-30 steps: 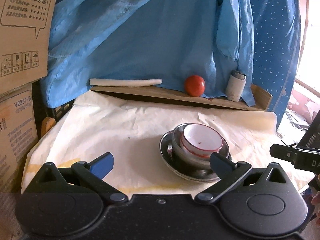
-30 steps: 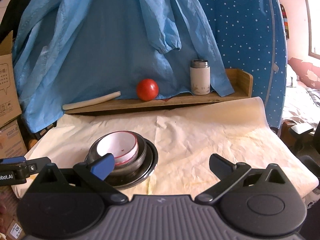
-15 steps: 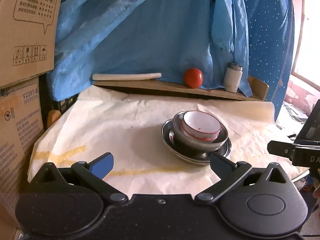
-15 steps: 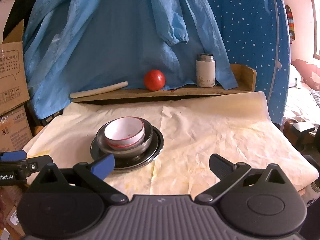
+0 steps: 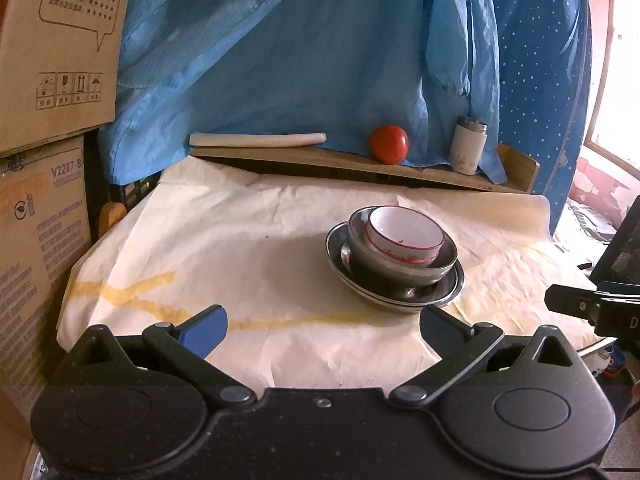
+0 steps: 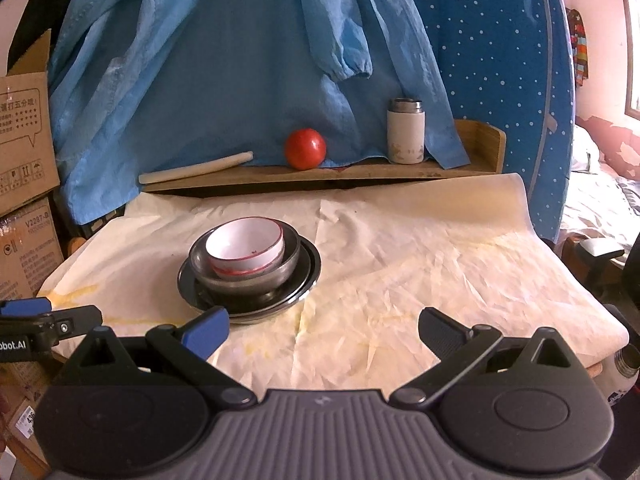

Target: Organize plates and bowls

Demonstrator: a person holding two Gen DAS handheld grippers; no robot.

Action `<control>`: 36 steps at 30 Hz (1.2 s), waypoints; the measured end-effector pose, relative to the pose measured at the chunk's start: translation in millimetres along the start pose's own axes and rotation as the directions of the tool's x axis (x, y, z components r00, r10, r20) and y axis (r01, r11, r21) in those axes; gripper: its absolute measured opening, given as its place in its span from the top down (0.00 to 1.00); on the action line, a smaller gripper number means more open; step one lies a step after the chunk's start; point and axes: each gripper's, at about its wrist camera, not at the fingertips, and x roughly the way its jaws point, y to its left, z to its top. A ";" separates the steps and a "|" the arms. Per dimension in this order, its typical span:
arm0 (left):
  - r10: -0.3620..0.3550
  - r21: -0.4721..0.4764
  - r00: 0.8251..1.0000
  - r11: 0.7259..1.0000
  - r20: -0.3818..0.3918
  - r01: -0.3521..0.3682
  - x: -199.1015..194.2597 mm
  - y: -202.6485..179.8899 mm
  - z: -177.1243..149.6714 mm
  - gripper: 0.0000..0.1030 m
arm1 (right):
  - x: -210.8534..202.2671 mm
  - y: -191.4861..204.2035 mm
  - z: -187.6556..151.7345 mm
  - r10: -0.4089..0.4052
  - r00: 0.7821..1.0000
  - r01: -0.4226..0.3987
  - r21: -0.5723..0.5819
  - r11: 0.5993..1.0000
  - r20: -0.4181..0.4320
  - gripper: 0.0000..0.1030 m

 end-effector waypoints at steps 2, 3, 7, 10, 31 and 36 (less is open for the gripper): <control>0.000 0.002 1.000 1.000 -0.003 0.000 -0.1 0.3 -0.8 0.01 | -0.7 0.0 -1.3 0.001 1.000 -0.001 0.001 1.000 -0.003 0.00; 0.000 0.003 1.000 1.000 -0.003 0.000 -0.1 0.6 -0.9 0.01 | -0.9 -0.3 -1.9 0.002 1.000 -0.002 0.001 1.000 -0.003 0.00; 0.001 0.005 1.000 1.000 -0.011 -0.001 0.3 1.5 -2.1 0.01 | -0.9 -0.1 -2.8 -0.002 1.000 0.002 0.006 1.000 -0.011 0.00; 0.002 0.006 1.000 1.000 -0.017 -0.002 1.7 1.7 -3.0 0.01 | -0.8 -0.6 -2.9 -0.008 1.000 0.008 0.008 1.000 -0.016 0.00; 0.005 0.005 1.000 1.000 -0.022 -0.005 1.8 2.0 -5.4 0.01 | -1.0 0.4 -4.7 -0.004 1.000 0.004 0.003 1.000 -0.027 0.00; 0.006 0.005 1.000 1.000 -0.022 -0.006 1.9 1.4 -5.4 0.01 | -1.0 0.2 -5.4 -0.005 1.000 0.005 0.003 1.000 -0.029 0.00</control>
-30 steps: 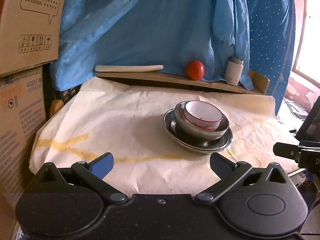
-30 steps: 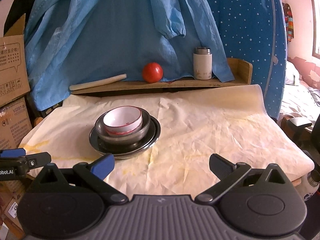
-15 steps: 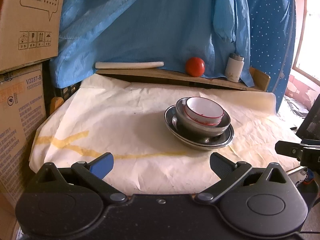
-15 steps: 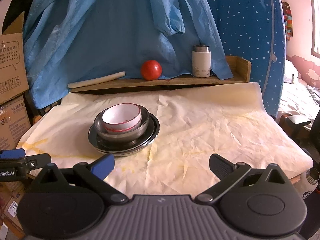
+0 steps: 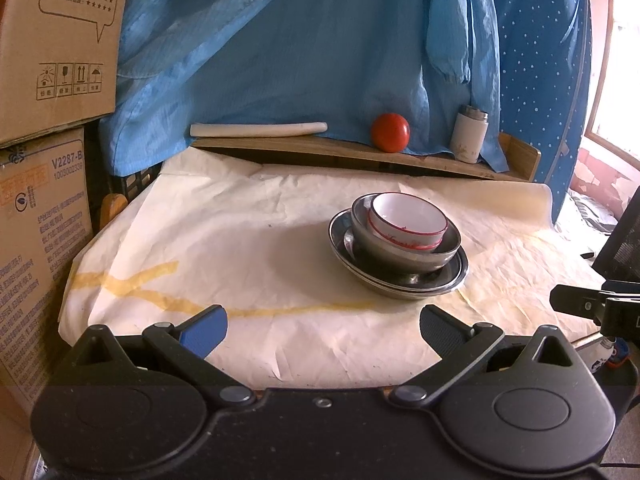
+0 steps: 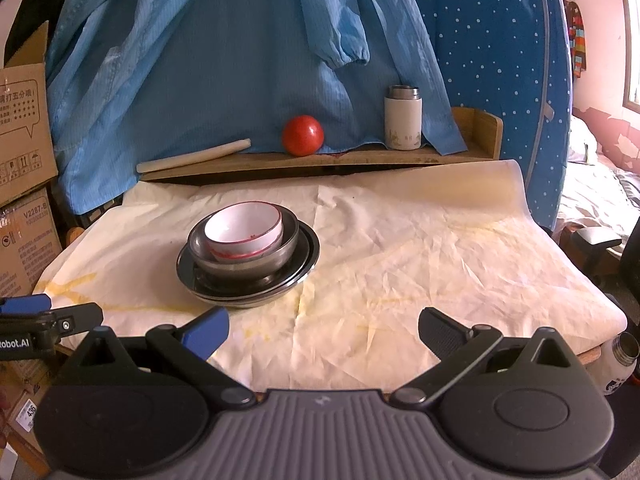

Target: Organize plates and bowls

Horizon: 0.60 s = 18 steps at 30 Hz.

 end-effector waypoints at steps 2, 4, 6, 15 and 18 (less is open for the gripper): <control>0.000 -0.001 1.000 1.000 0.000 0.000 0.0 0.1 0.0 0.01 | 0.1 0.0 0.1 0.000 1.000 0.000 -0.001 1.000 0.001 0.00; 0.000 -0.001 1.000 1.000 0.000 0.000 0.0 0.3 0.0 0.01 | 0.1 0.1 0.1 0.000 1.000 0.000 0.000 1.000 0.001 0.00; 0.000 0.001 1.000 1.000 -0.001 0.000 0.1 0.4 -0.1 0.01 | 0.2 0.1 0.2 0.000 1.000 0.000 0.000 1.000 0.001 0.00; 0.004 -0.002 1.000 1.000 -0.004 -0.004 0.4 1.2 -0.5 0.01 | 0.5 -0.4 -0.2 0.001 1.000 -0.001 0.000 1.000 0.000 0.00; 0.003 0.000 1.000 1.000 -0.005 -0.003 1.1 1.7 -0.1 0.01 | 0.6 -0.8 -0.2 0.004 1.000 -0.004 0.000 1.000 0.000 0.00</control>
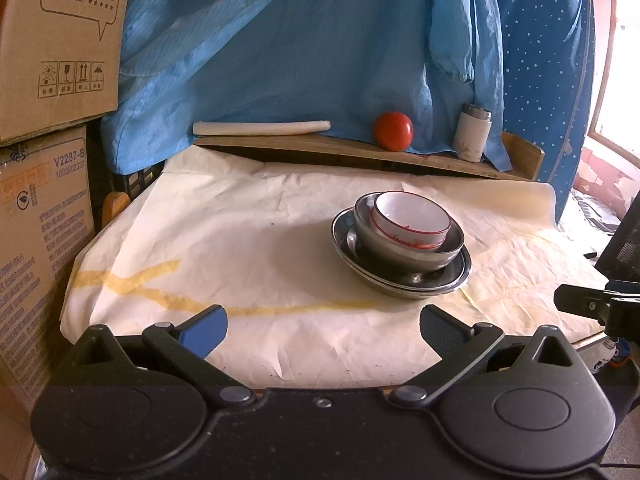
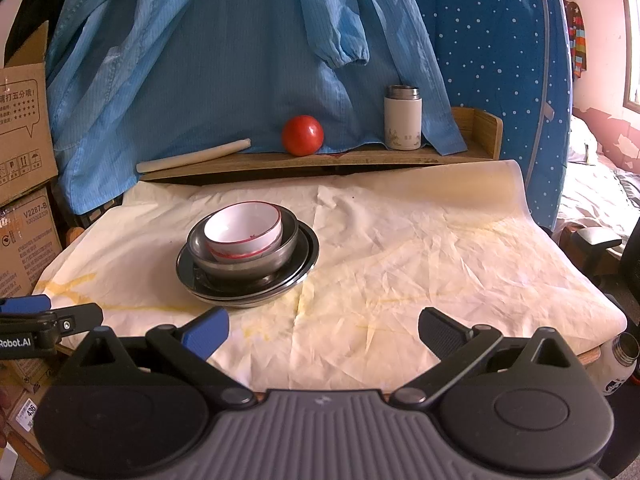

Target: Organize plates and bowls

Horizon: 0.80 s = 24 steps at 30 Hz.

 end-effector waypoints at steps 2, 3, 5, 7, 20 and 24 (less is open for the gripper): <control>0.000 0.001 1.000 1.000 0.000 0.000 -0.1 0.1 -0.1 0.01 | -0.1 -0.3 0.0 0.000 1.000 0.000 0.000 1.000 0.001 0.00; 0.000 0.000 1.000 1.000 0.000 0.000 -0.2 -0.5 0.1 0.01 | -0.2 -0.2 -0.1 0.001 1.000 -0.001 -0.001 1.000 0.001 0.00; 0.001 -0.001 1.000 1.000 0.000 -0.001 -0.3 -0.7 0.0 0.01 | -0.2 -0.3 0.1 0.001 1.000 -0.001 -0.002 1.000 0.001 0.00; 0.002 -0.002 1.000 1.000 -0.001 -0.002 -0.2 -0.4 -0.2 0.01 | -0.4 -0.1 0.2 0.001 1.000 -0.001 -0.001 1.000 0.001 0.00; 0.003 -0.001 1.000 1.000 -0.005 -0.003 0.4 -1.0 0.2 0.01 | -0.4 -0.3 0.0 0.000 1.000 0.000 0.000 1.000 0.001 0.00; 0.001 0.001 1.000 1.000 -0.006 -0.001 0.3 -1.3 0.5 0.01 | -0.4 -0.2 -0.3 0.002 1.000 -0.002 -0.001 1.000 0.000 0.00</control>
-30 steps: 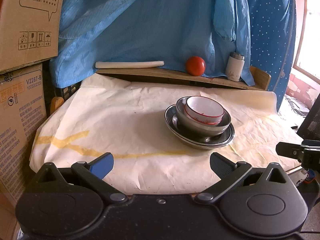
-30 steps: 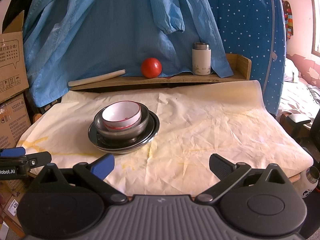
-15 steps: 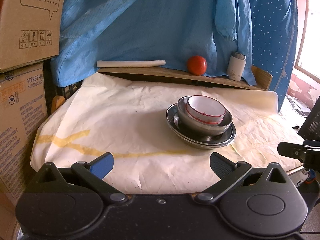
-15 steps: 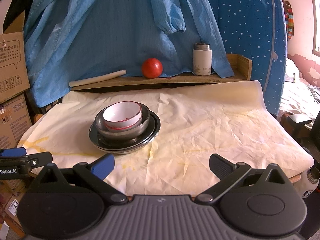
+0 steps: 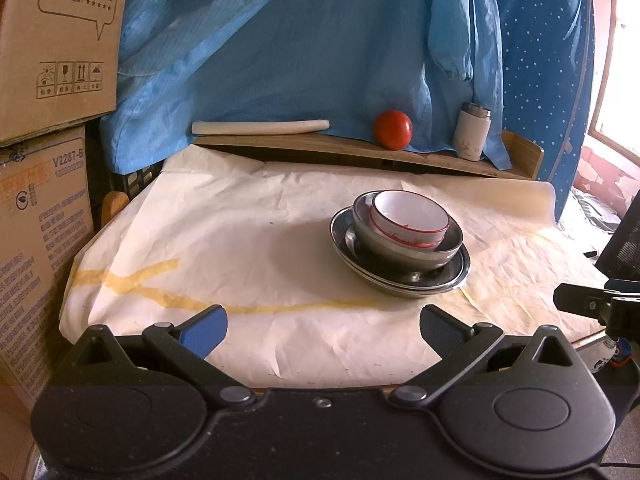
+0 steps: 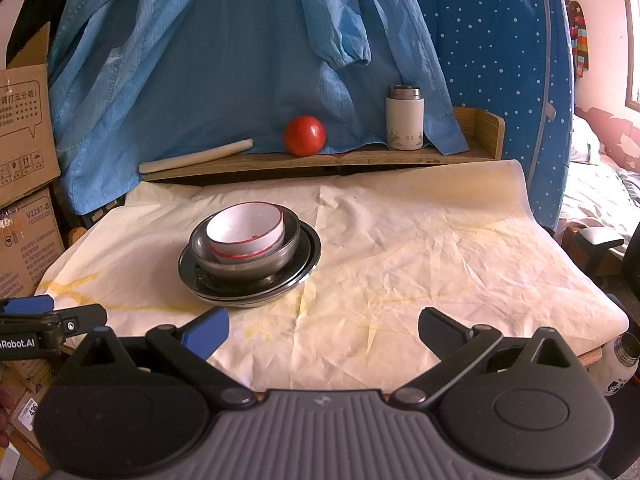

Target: Organize plates and bowls

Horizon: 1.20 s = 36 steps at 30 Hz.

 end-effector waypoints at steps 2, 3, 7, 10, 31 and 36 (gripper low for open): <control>-0.001 0.003 1.000 1.000 -0.002 0.001 0.3 0.0 0.6 0.01 | 0.7 0.1 0.0 0.001 1.000 -0.001 0.000 1.000 -0.002 0.00; -0.002 0.004 1.000 1.000 -0.003 0.002 0.6 0.1 0.7 0.01 | 0.8 0.1 -0.2 0.001 1.000 -0.001 0.000 1.000 -0.002 0.00; -0.001 0.004 1.000 1.000 -0.004 0.001 1.1 0.4 0.9 0.01 | 1.4 0.5 -0.2 0.005 1.000 -0.005 -0.001 1.000 -0.004 0.00; -0.001 0.004 1.000 1.000 -0.005 0.001 1.4 0.3 1.1 0.01 | 1.9 1.0 0.1 0.008 1.000 -0.008 -0.003 1.000 -0.005 0.00; 0.000 0.003 1.000 1.000 -0.005 0.000 2.2 0.3 0.6 0.01 | 2.1 -0.3 0.8 0.011 1.000 -0.011 -0.002 1.000 -0.006 0.00; -0.001 0.003 1.000 1.000 -0.005 0.001 1.9 0.2 0.8 0.01 | 2.1 -0.8 1.0 0.010 1.000 -0.010 -0.001 1.000 -0.007 0.00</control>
